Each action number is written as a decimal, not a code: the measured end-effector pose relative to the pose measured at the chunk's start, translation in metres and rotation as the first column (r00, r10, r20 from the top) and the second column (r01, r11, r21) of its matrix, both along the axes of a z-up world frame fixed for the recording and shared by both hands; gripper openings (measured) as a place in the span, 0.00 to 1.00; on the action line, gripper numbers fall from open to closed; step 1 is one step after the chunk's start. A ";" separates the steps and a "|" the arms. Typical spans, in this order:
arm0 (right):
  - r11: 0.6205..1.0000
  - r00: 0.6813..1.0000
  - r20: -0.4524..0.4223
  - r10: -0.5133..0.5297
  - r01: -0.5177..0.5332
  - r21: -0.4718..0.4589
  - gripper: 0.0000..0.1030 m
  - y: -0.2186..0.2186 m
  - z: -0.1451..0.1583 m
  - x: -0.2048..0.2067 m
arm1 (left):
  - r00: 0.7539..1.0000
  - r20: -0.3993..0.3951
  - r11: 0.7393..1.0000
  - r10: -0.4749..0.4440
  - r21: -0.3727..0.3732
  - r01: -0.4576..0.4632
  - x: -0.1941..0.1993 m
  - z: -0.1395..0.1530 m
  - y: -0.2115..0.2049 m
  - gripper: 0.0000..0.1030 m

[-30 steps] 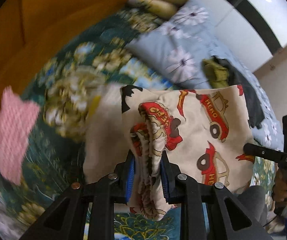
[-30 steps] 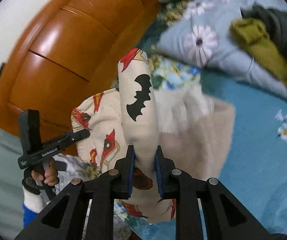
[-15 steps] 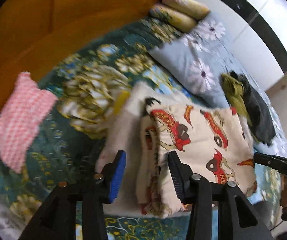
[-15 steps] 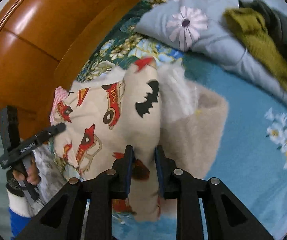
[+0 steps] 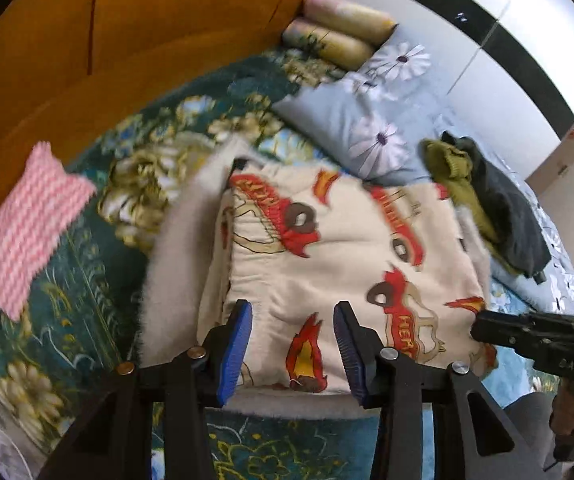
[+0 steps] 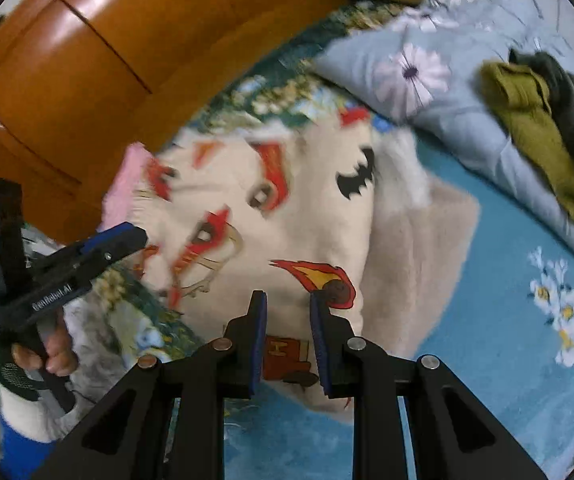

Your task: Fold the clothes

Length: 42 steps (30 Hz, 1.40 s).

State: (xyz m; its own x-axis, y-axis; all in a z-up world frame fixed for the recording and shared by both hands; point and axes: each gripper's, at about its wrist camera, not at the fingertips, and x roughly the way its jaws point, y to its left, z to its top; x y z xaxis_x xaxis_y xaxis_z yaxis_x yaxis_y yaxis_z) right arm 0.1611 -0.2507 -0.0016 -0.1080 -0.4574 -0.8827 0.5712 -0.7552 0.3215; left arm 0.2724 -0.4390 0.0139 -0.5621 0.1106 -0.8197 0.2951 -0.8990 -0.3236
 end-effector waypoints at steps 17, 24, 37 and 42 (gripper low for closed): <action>0.987 0.992 -0.039 -0.121 0.116 -0.110 0.46 0.083 0.000 0.035 | 0.964 -0.095 0.952 0.248 -0.163 -0.261 0.051 0.033 0.098 0.84; 0.974 0.969 -0.152 -0.197 0.176 -0.142 0.83 0.101 0.013 0.054 | 0.957 -0.111 0.917 0.268 -0.275 -0.289 0.058 0.045 0.131 0.96; 0.969 0.910 -0.342 -0.234 0.190 -0.159 1.00 0.102 0.047 0.092 | 0.927 -0.162 0.841 0.340 -0.390 -0.376 0.082 0.061 0.142 1.00; 0.975 0.912 -0.356 -0.202 0.153 -0.160 1.00 0.089 0.046 0.115 | 0.912 -0.183 0.809 0.366 -0.422 -0.409 0.095 0.060 0.143 1.00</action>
State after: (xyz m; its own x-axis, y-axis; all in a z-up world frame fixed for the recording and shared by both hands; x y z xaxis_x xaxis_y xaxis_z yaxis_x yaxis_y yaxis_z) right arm 0.2763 -0.1614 0.0447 -0.5035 -0.5050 -0.7011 0.5276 -0.8223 0.2134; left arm 0.3678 -0.2960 0.0743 -0.5530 -0.4938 -0.6711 0.6393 -0.7680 0.0383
